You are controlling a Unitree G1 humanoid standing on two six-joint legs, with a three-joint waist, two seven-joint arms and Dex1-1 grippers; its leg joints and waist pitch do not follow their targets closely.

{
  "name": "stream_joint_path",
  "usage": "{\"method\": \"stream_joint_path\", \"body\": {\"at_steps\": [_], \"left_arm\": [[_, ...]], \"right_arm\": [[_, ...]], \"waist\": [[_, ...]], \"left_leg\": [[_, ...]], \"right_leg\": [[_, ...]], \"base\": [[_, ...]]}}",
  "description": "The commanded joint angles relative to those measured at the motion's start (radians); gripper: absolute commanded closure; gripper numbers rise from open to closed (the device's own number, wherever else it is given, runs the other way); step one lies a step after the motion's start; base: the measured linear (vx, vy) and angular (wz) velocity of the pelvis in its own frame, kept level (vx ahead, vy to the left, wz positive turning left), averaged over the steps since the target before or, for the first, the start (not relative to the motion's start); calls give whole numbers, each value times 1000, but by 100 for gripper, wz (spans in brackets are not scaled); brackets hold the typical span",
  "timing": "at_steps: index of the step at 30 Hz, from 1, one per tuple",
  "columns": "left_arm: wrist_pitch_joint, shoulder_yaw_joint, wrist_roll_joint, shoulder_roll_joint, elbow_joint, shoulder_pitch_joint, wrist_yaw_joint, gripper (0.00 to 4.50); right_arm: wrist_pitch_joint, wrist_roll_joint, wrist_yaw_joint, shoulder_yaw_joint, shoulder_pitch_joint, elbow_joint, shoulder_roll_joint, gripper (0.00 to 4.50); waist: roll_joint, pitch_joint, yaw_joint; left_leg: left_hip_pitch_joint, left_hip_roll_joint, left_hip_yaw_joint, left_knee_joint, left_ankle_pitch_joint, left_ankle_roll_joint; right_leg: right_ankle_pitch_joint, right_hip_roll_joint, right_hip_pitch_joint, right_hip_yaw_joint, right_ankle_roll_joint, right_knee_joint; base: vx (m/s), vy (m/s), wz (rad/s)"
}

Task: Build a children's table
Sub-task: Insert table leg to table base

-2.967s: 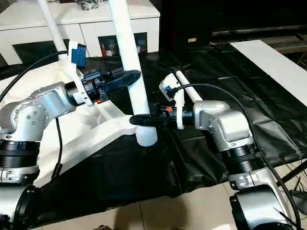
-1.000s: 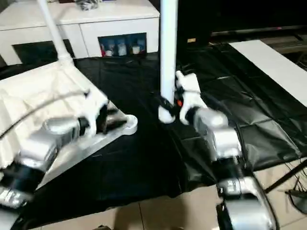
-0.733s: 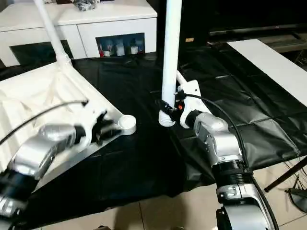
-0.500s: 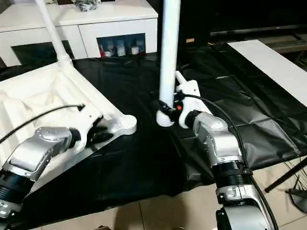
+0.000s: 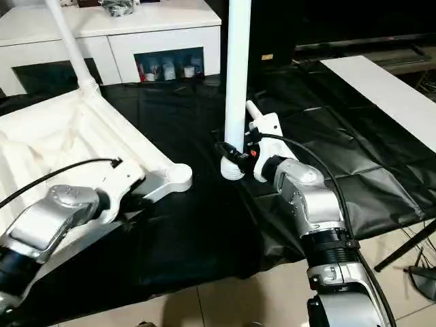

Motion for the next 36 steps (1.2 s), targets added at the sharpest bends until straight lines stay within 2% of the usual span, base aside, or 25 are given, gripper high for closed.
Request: {"method": "stream_joint_path", "body": {"at_steps": [1,2,3,4,6,7,8,9,10,11,12,14,15,17,19,21,22,24,28,30,36], "left_arm": [[-23,-17,20,13,-3,15,-6,450],[-32,-15,21,13,-2,15,-7,450],[-137,-6,8,12,-2,21,-45,450],[-146,-6,6,12,-3,22,-49,450],[-307,-9,-22,21,-28,45,-142,450],[-347,-15,-32,25,-42,56,-173,450],[-367,-20,-37,28,-52,62,-192,450],[-397,-33,-51,29,-74,79,-231,450],[-399,-39,-57,26,-85,86,-243,450],[-398,-43,-65,21,-98,94,-254,450],[-398,-43,-65,21,-98,94,-254,450],[-392,-49,-73,14,-113,102,-263,450],[-408,-75,-66,-1,-123,113,-279,450],[-418,-79,-55,-7,-116,113,-274,450],[-456,-89,6,-23,-58,96,-231,450],[-466,-96,67,-28,2,72,-182,450],[-464,-94,72,-28,10,68,-176,450],[-459,-87,72,-25,20,61,-176,450],[-453,-78,68,-21,20,58,-186,450],[-467,-72,74,-25,33,58,-198,450],[-467,-70,60,-26,39,61,-211,450]], "right_arm": [[8,17,10,1,11,-40,-4,264],[9,18,10,0,11,-41,-4,264],[15,34,24,-6,15,-50,-5,264],[16,35,25,-6,16,-51,-5,264],[33,60,62,-7,29,-73,-11,264],[46,74,91,-1,39,-92,-17,264],[53,82,110,3,47,-104,-22,264],[88,116,163,14,70,-146,-33,264],[107,135,183,15,80,-165,-37,264],[122,148,201,17,89,-182,-41,264],[122,148,201,17,89,-182,-41,264],[138,161,223,25,101,-201,-50,264],[163,177,261,48,129,-242,-70,264],[166,180,264,50,133,-249,-71,264],[166,175,257,48,133,-248,-66,264],[165,161,258,57,135,-244,-69,264],[166,159,261,60,136,-246,-71,264],[155,146,259,64,138,-238,-75,264],[150,142,261,74,141,-229,-82,264],[129,117,257,89,141,-211,-81,264],[89,97,236,87,119,-148,-58,265]], "waist": [[10,-75,3],[10,-75,2],[8,-74,3],[8,-75,4],[6,-76,7],[10,-76,11],[9,-76,14],[12,-76,23],[15,-74,32],[15,-72,37],[14,-71,44],[16,-70,46],[13,-67,49],[9,-65,46],[5,-64,42],[5,-63,40],[5,-64,40],[3,-66,37],[3,-67,24],[3,-66,21],[4,-68,20]], "left_leg": [[18,24,-11,-84,-274,-13],[18,24,-11,-84,-274,-11],[18,23,-10,-84,-277,-8],[18,24,-10,-84,-277,-5],[19,26,-10,-85,-271,0],[21,28,-10,-85,-276,3],[22,29,-9,-85,-276,5],[27,31,-7,-85,-278,5],[33,34,-4,-87,-293,2],[29,35,-6,-90,-305,-6],[34,36,-4,-92,-327,-17],[37,36,-4,-92,-337,-22],[34,37,-6,-96,-358,-34],[27,33,-7,-96,-357,-33],[23,31,-8,-95,-353,-32],[25,29,-8,-94,-358,-33],[27,28,-9,-93,-354,-35],[20,28,-11,-94,-326,-31],[20,28,-11,-93,-317,-22],[19,28,-10,-93,-319,-21],[19,28,-9,-92,-315,-16]], "right_leg": [[-209,-32,50,22,-236,-63],[-207,-31,50,21,-238,-64],[-208,-31,50,22,-239,-66],[-210,-32,51,22,-237,-65],[-204,-33,49,22,-234,-67],[-201,-32,48,23,-234,-66],[-198,-31,47,23,-234,-66],[-192,-31,44,25,-235,-66],[-194,-31,37,27,-236,-65],[-208,-31,40,26,-234,-63],[-236,-32,35,28,-225,-66],[-248,-31,32,29,-223,-67],[-287,-34,35,31,-203,-71],[-312,-35,39,32,-192,-73],[-383,-39,38,33,-166,-82],[-439,-39,36,32,-143,-88],[-473,-42,37,32,-129,-91],[-470,-42,40,30,-122,-91],[-446,-38,37,28,-138,-89],[-436,-36,36,28,-145,-88],[-418,-38,37,28,-162,-86]], "base": [[0,0,0],[0,0,0],[0,0,0],[0,0,0],[0,0,0],[0,0,0],[0,0,0],[0,0,0],[0,0,0],[0,0,0],[0,0,0],[0,0,0],[0,0,0],[0,0,0],[0,0,0],[0,0,0],[0,0,0],[0,0,0],[0,0,0],[0,0,0],[0,0,0]]}}
